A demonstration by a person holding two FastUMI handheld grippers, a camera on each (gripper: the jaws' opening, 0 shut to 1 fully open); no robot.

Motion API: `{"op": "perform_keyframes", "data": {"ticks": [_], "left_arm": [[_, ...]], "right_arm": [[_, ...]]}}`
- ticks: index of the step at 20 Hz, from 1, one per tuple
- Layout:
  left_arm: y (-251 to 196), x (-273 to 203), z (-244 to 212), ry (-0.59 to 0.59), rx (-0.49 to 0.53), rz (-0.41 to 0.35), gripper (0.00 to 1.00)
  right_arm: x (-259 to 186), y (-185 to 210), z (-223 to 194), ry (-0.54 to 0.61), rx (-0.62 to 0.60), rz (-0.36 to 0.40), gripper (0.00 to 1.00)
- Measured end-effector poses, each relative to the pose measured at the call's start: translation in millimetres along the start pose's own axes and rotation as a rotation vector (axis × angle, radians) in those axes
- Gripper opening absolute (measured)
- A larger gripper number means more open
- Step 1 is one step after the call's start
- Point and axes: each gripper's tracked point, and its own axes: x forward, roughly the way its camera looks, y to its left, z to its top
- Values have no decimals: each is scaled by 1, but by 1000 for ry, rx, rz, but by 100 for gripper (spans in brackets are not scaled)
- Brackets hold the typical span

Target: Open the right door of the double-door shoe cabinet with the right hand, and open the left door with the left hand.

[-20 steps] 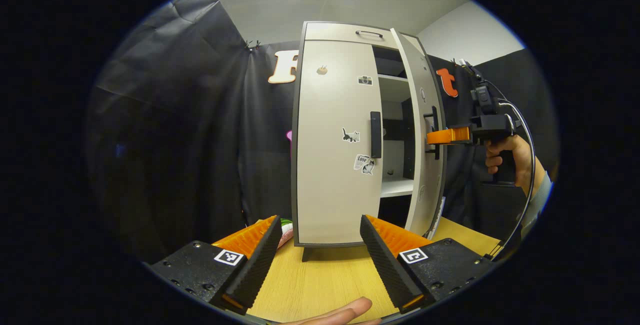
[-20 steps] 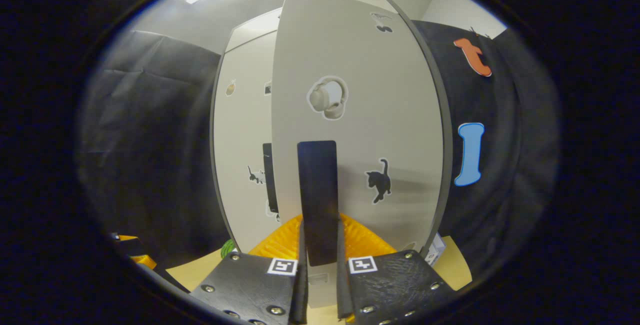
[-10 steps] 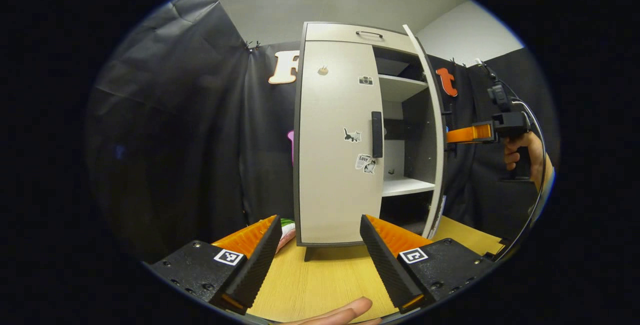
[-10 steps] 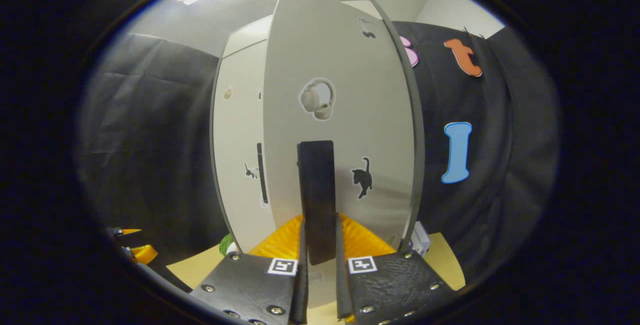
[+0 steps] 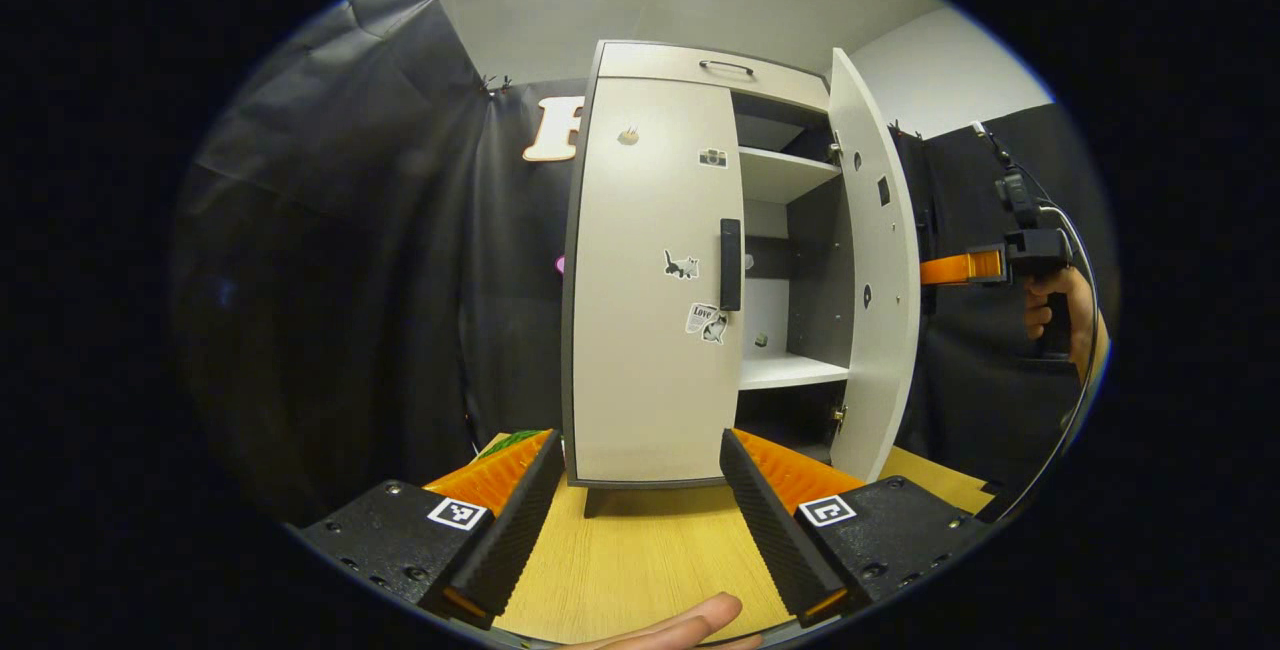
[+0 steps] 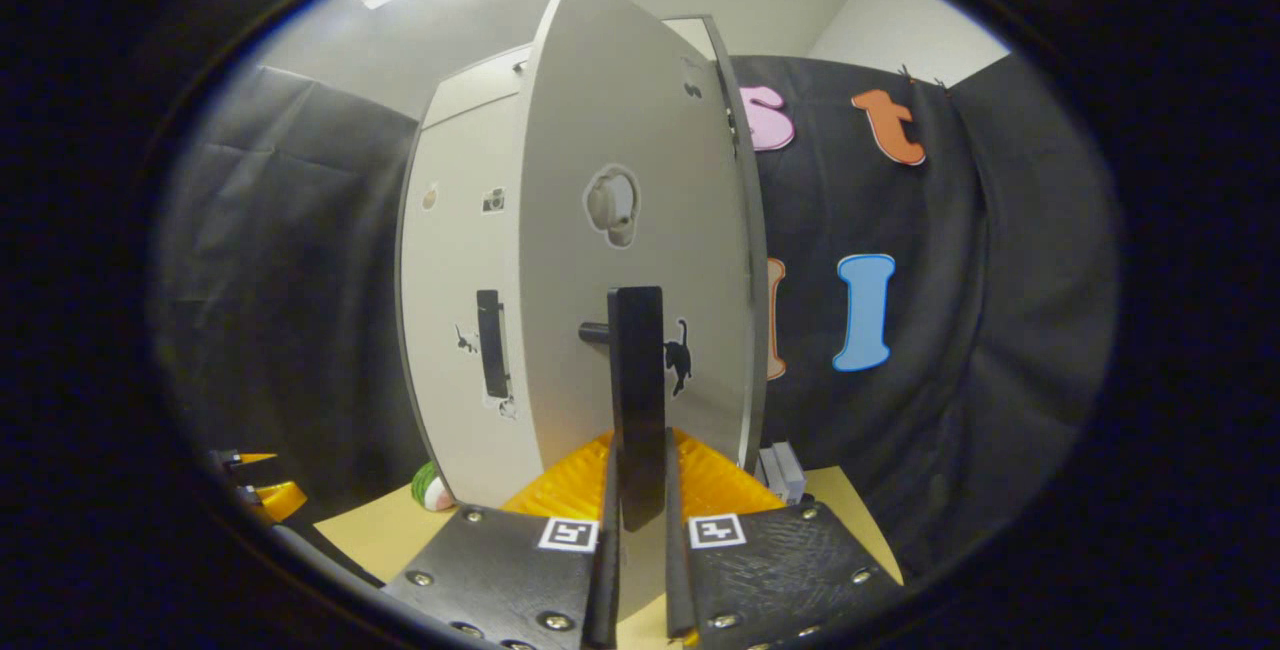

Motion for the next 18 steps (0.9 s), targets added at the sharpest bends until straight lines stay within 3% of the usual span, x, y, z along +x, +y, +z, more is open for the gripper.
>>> {"op": "perform_keyframes", "data": {"ticks": [8,15,16,17,18], "left_arm": [[4,6,-19,44,-16,16,98],[-14,2,-21,41,13,-27,98],[-17,2,-19,35,17,-31,98],[-20,2,-20,35,17,-38,98],[-22,1,-20,36,15,-42,98]], "right_arm": [[-4,-13,1,-15,33,-41,18],[7,-52,-5,-44,33,-177,18],[25,-63,-8,-48,51,-205,10],[-3,-70,4,-59,50,-242,1],[1,-70,0,-50,62,-213,1]]}}
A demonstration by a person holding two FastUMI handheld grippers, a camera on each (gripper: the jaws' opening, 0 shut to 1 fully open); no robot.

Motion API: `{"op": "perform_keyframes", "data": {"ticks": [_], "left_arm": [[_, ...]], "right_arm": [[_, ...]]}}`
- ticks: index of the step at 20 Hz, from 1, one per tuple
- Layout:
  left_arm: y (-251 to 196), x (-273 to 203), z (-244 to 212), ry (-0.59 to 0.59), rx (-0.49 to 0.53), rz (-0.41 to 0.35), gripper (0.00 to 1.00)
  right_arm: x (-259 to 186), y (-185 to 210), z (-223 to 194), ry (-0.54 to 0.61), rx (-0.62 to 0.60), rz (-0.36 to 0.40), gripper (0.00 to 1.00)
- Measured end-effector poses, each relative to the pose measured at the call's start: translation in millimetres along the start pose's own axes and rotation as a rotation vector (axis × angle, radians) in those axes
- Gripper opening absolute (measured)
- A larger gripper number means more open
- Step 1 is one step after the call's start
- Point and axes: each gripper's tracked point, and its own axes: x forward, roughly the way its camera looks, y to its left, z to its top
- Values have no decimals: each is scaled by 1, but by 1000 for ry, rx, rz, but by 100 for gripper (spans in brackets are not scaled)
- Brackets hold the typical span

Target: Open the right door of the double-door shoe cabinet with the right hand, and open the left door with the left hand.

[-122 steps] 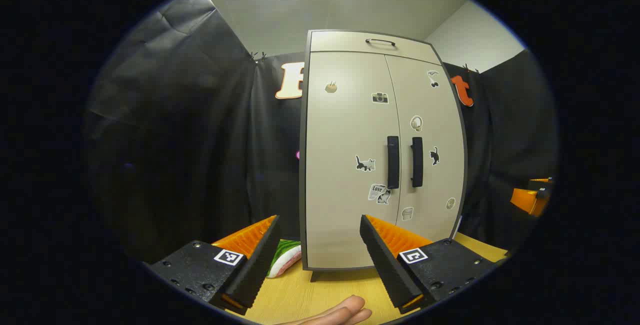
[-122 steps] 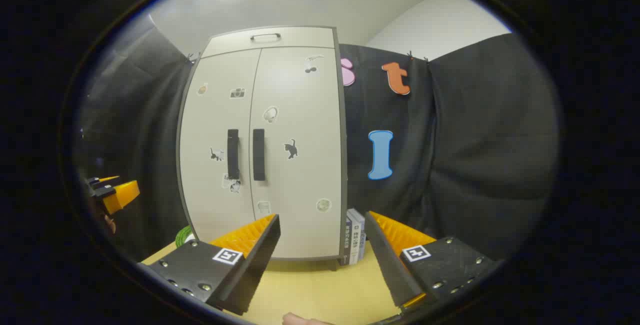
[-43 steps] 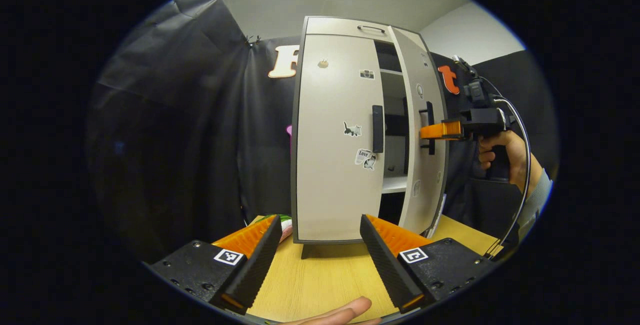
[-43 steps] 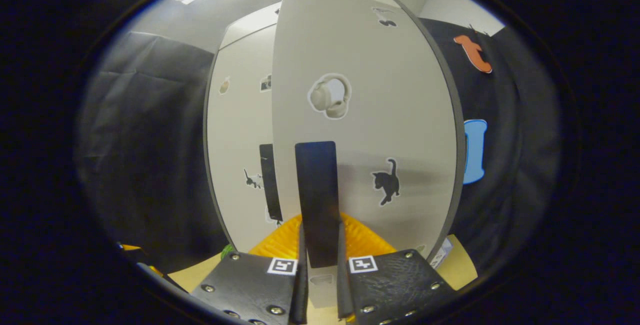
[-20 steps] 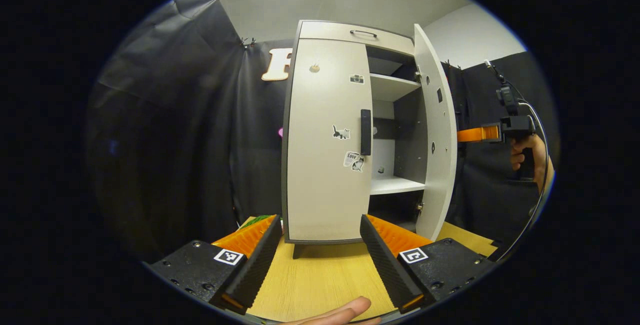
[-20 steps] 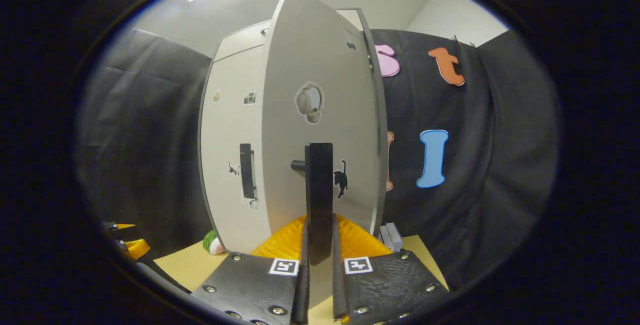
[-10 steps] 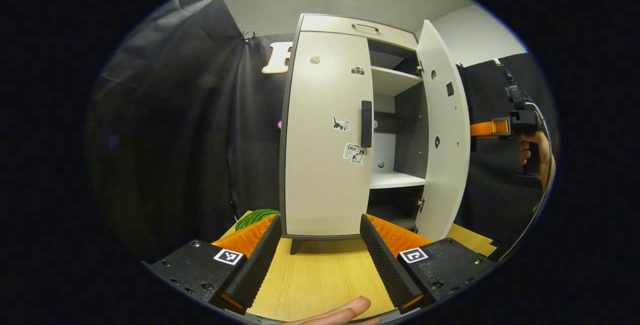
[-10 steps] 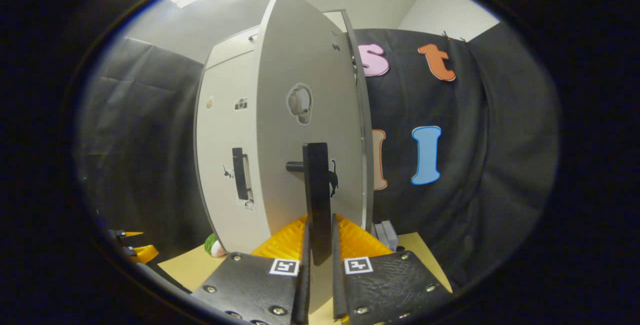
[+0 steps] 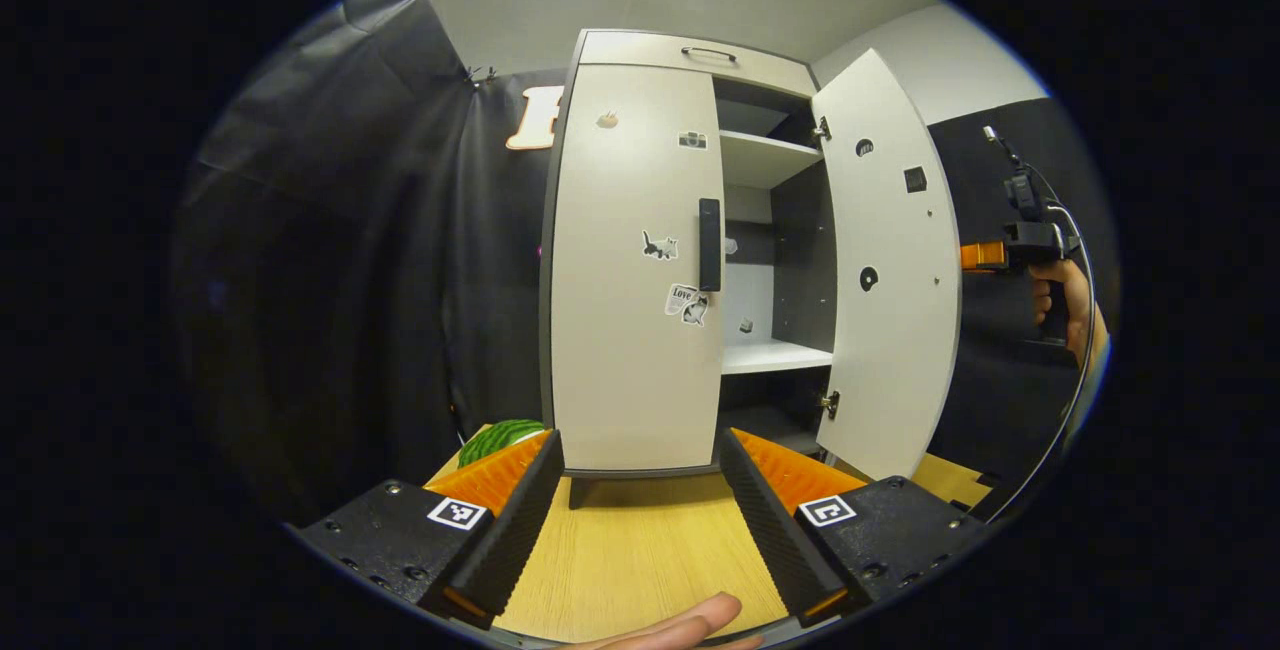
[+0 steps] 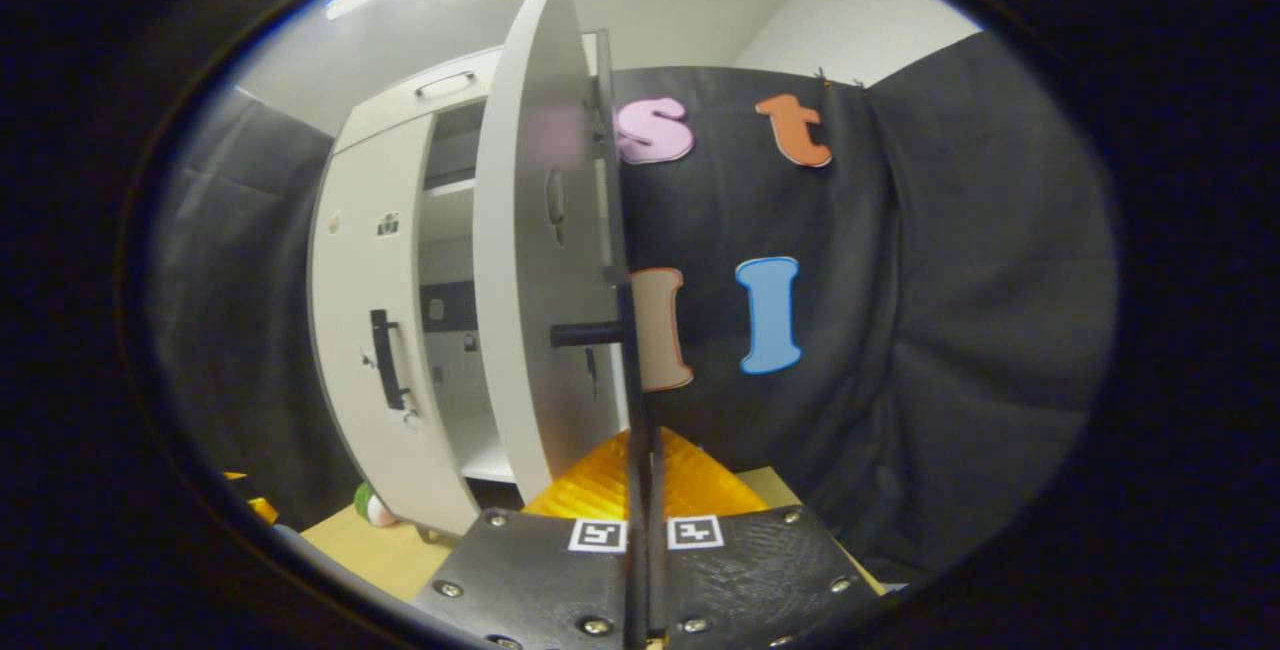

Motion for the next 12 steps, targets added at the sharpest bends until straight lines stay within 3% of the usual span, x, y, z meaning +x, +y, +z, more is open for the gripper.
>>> {"op": "perform_keyframes", "data": {"ticks": [3,8,11,12], "left_arm": [[-5,3,-2,6,7,-2,98],[-10,9,-4,28,-5,6,98],[-3,17,3,26,-1,39,98],[-1,21,9,15,3,52,98]], "right_arm": [[-7,17,1,0,43,71,0],[-13,2,-1,-12,-39,54,1],[-19,-9,-3,-39,-83,3,2],[-29,-12,1,-58,-93,-17,16]]}}
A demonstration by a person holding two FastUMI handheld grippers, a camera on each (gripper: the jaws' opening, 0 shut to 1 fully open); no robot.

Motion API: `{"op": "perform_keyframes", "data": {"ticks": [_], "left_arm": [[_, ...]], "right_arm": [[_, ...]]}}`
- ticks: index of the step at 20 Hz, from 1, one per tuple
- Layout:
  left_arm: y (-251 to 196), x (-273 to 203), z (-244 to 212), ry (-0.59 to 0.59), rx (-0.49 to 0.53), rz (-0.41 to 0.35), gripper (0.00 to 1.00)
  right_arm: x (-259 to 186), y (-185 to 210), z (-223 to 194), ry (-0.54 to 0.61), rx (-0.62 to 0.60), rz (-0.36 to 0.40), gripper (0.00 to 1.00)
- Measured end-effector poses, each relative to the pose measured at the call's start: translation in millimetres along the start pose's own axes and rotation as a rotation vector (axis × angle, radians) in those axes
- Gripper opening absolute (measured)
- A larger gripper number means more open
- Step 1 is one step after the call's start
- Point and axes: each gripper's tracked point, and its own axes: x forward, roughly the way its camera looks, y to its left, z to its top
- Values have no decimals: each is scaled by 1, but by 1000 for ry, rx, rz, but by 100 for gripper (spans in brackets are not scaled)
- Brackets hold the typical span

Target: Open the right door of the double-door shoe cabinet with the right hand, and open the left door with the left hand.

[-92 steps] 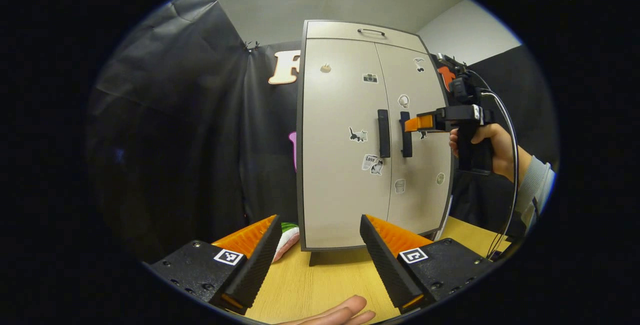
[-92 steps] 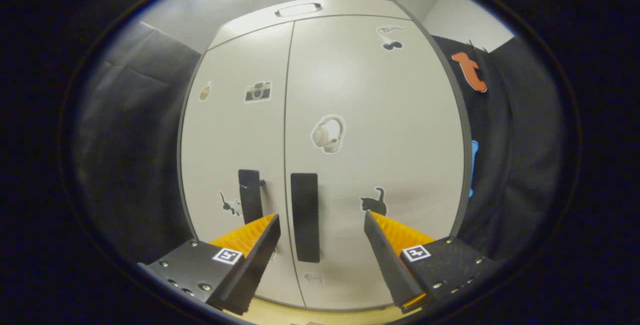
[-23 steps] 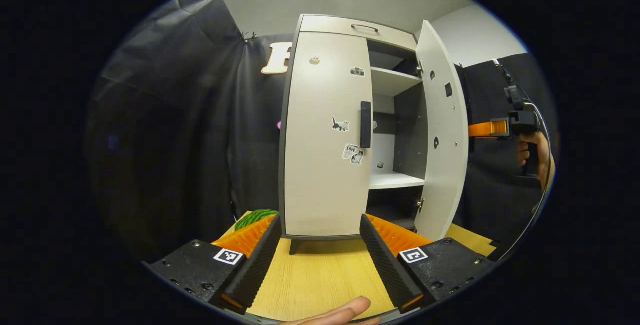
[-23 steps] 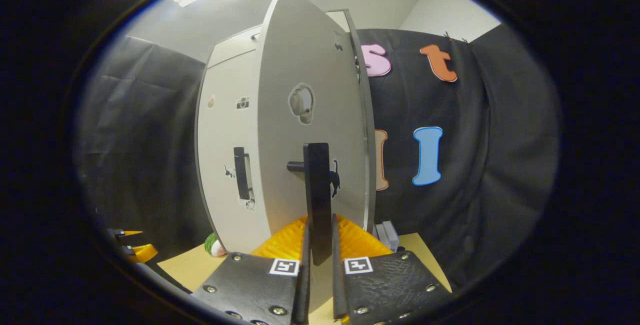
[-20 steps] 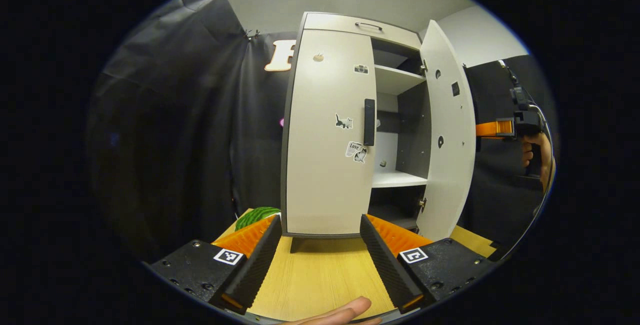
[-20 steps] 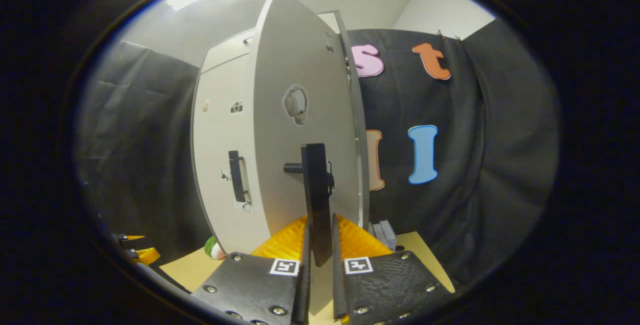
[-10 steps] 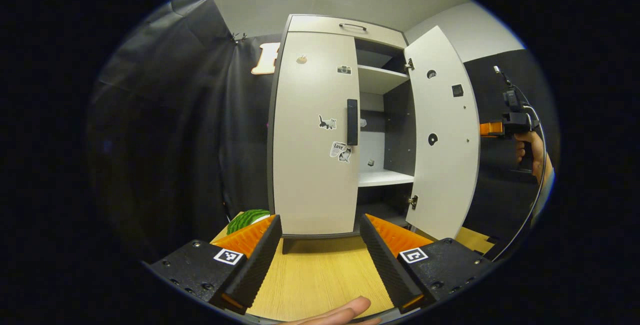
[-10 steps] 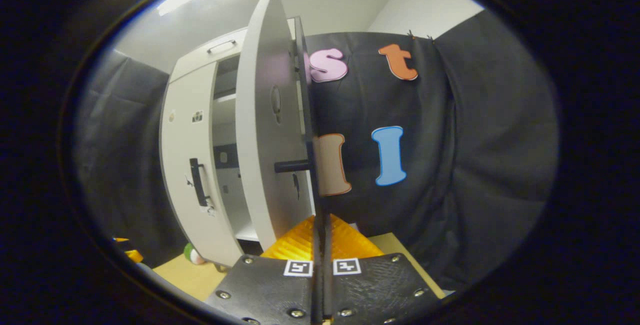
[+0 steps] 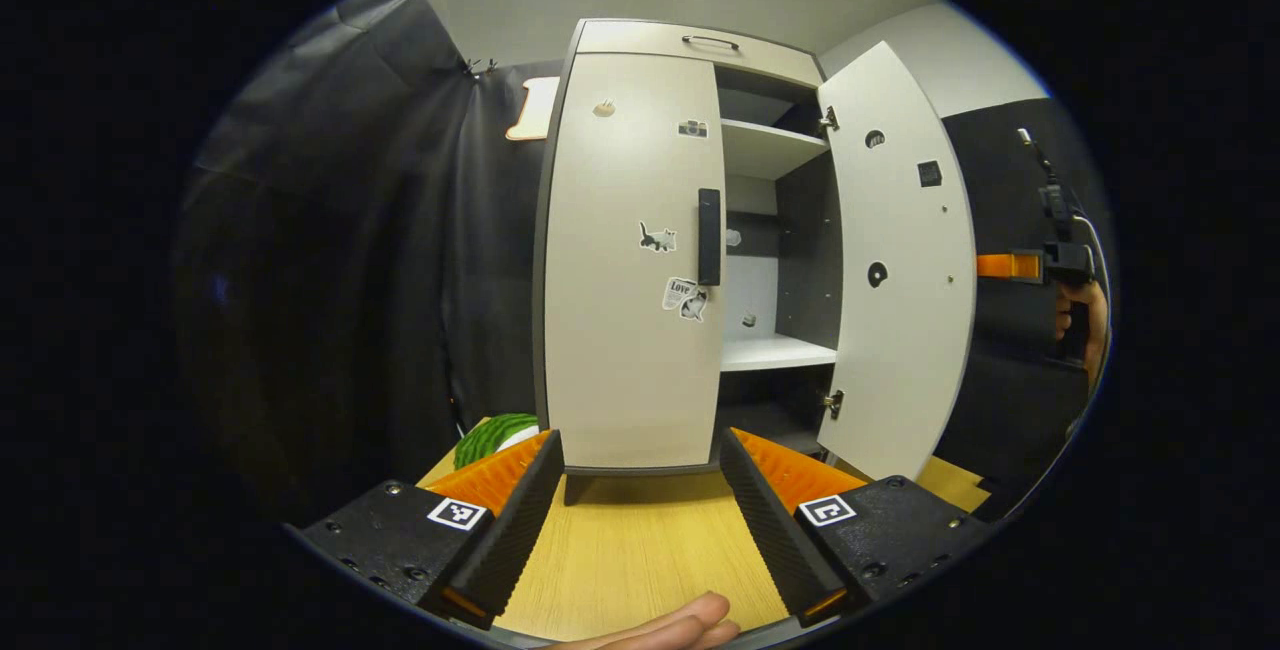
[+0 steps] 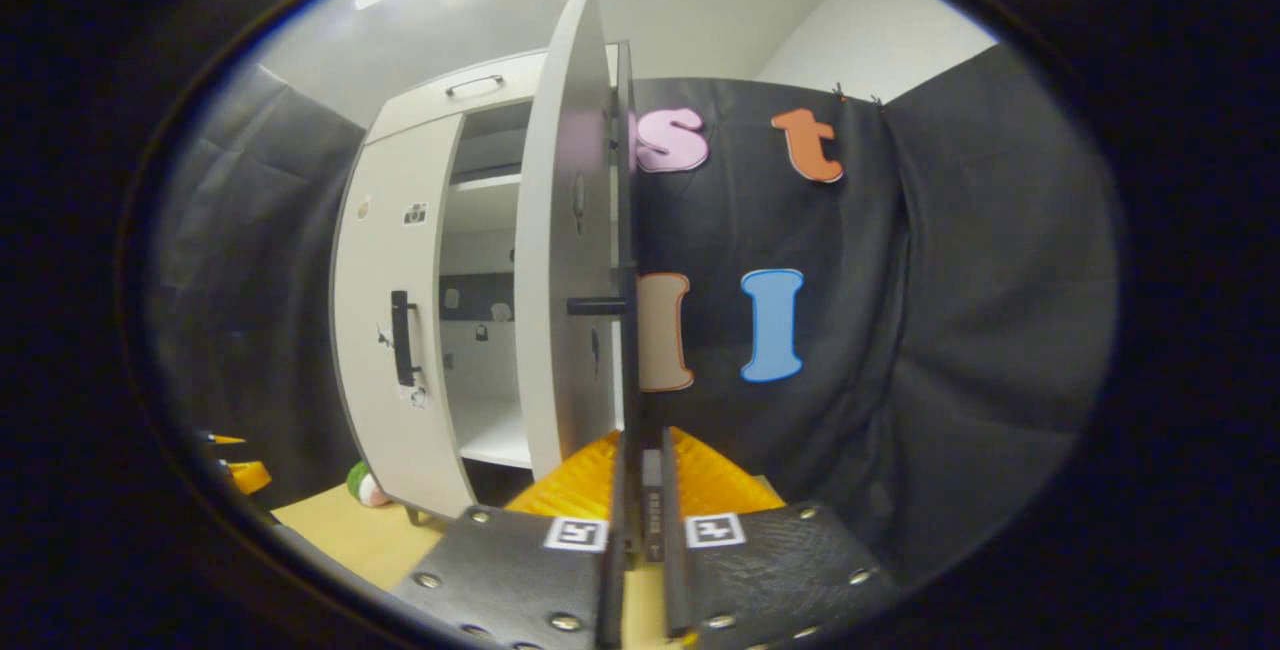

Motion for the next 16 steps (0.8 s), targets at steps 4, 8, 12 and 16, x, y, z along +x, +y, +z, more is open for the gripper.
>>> {"op": "perform_keyframes", "data": {"ticks": [4,8,12,16], "left_arm": [[1,19,26,-42,-40,8,98],[-6,48,59,-103,-83,-12,98],[-24,93,89,-158,-34,-30,97],[-57,137,108,-137,-62,-89,97]], "right_arm": [[-42,1,-7,-33,20,-35,72],[-85,15,-31,-25,35,-45,99],[-120,35,-54,-35,37,-50,99],[-153,47,-74,-61,65,-57,96]]}}
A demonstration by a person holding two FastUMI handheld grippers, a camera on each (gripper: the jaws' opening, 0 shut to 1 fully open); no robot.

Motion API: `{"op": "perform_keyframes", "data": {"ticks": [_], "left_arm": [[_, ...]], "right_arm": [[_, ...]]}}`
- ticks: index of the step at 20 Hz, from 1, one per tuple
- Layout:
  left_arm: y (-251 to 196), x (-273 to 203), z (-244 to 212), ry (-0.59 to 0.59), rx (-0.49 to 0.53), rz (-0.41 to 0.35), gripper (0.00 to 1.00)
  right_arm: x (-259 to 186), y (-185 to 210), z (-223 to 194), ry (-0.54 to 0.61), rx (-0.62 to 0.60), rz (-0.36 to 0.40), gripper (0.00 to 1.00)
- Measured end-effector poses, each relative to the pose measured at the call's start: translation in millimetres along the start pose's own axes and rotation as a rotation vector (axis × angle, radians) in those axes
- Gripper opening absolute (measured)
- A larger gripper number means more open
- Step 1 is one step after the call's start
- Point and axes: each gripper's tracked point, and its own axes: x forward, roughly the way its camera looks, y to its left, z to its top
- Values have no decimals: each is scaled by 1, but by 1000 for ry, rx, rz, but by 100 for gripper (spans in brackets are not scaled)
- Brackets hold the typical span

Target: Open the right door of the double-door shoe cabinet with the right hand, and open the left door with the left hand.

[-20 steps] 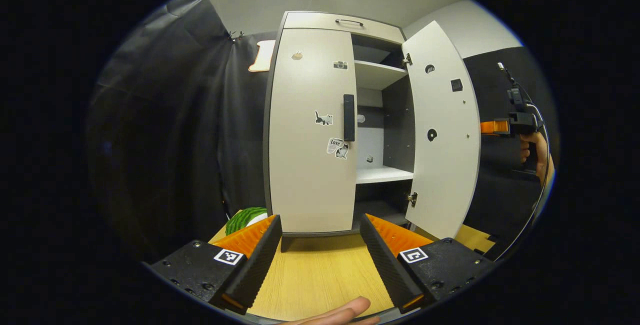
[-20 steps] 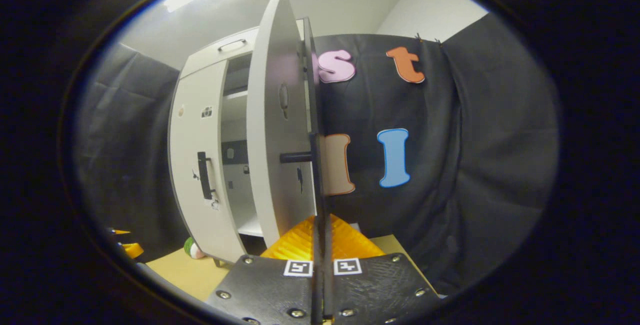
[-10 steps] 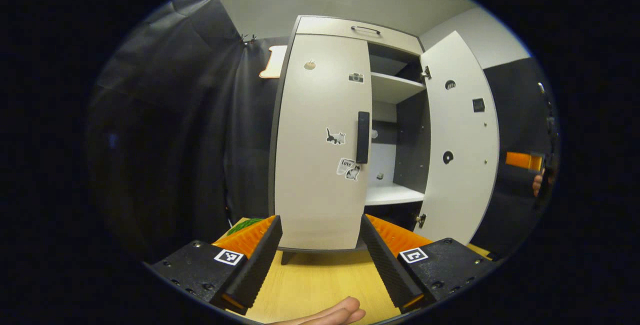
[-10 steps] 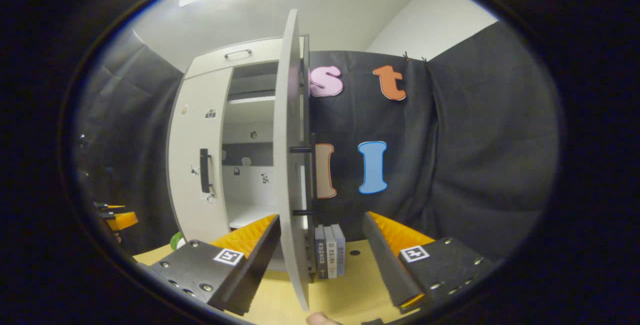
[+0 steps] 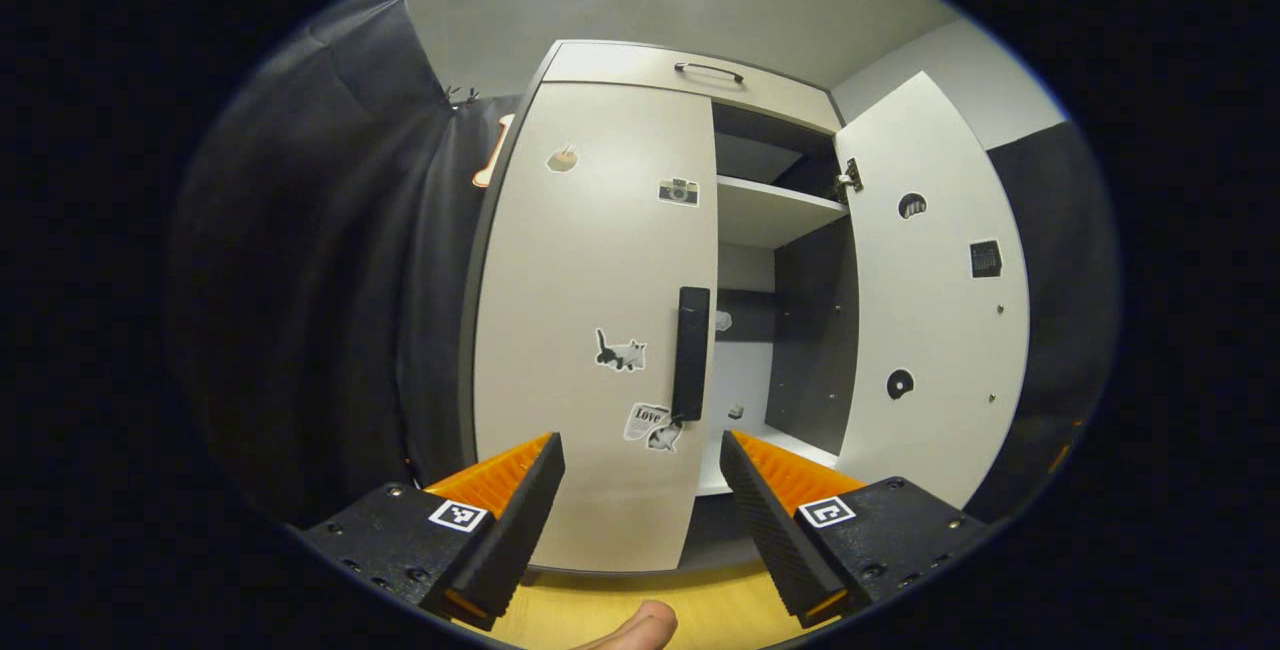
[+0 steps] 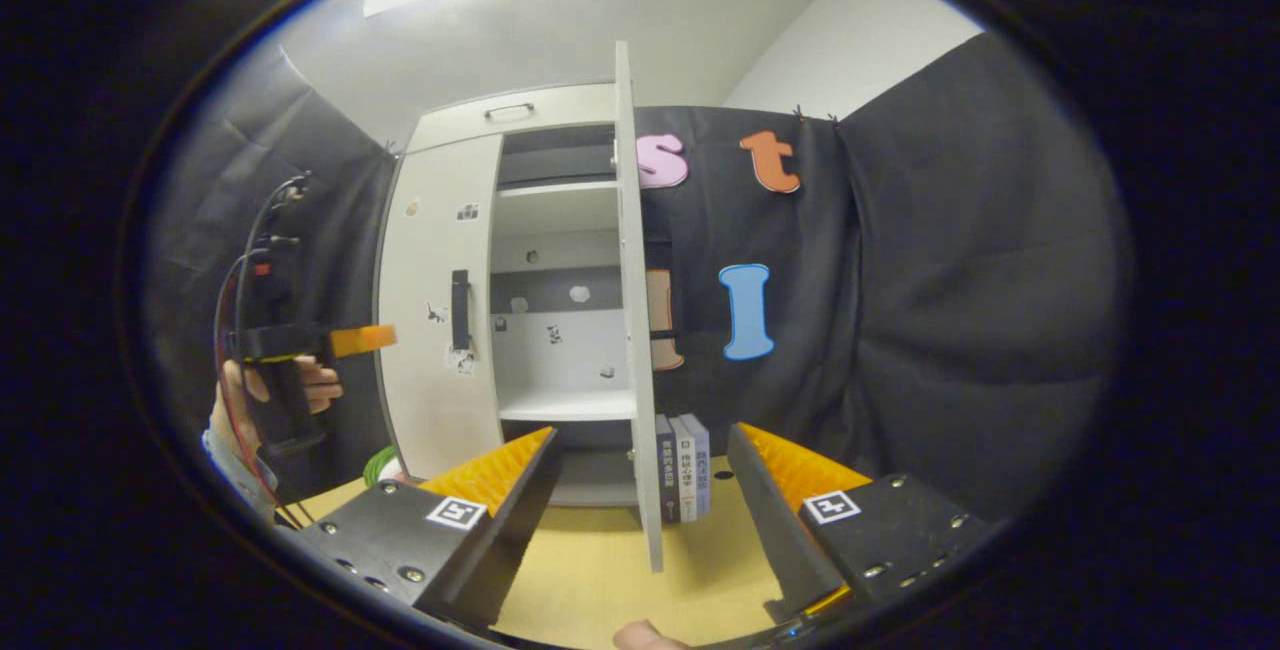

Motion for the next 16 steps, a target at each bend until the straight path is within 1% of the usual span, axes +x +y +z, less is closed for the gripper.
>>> {"op": "perform_keyframes", "data": {"ticks": [1,3,5,6,8,9,10,12,13,15,16], "left_arm": [[-6,13,4,2,8,-9,97],[-14,38,9,0,24,-10,97],[-24,60,13,-8,-6,-22,97],[-23,69,16,-17,13,-14,97],[-24,86,24,-32,62,9,97],[-23,93,27,-35,88,26,97],[-23,100,28,-29,100,41,96],[-25,114,29,-13,108,55,96],[-23,121,30,-1,110,69,95],[-15,133,27,21,118,108,94],[-15,139,23,35,116,111,93]], "right_arm": [[-7,2,-5,-3,4,0,99],[-21,3,-13,1,32,5,99],[-38,0,-19,-1,77,11,99],[-46,-4,-19,-9,89,13,99],[-58,-17,-15,-31,94,-17,100],[-63,-24,-14,-38,86,-36,96],[-67,-30,-12,-45,77,-51,96],[-72,-35,-10,-52,75,-66,96],[-72,-37,-12,-51,76,-69,99],[-73,-38,-15,-42,77,-67,99],[-74,-39,-17,-36,73,-68,99]]}}
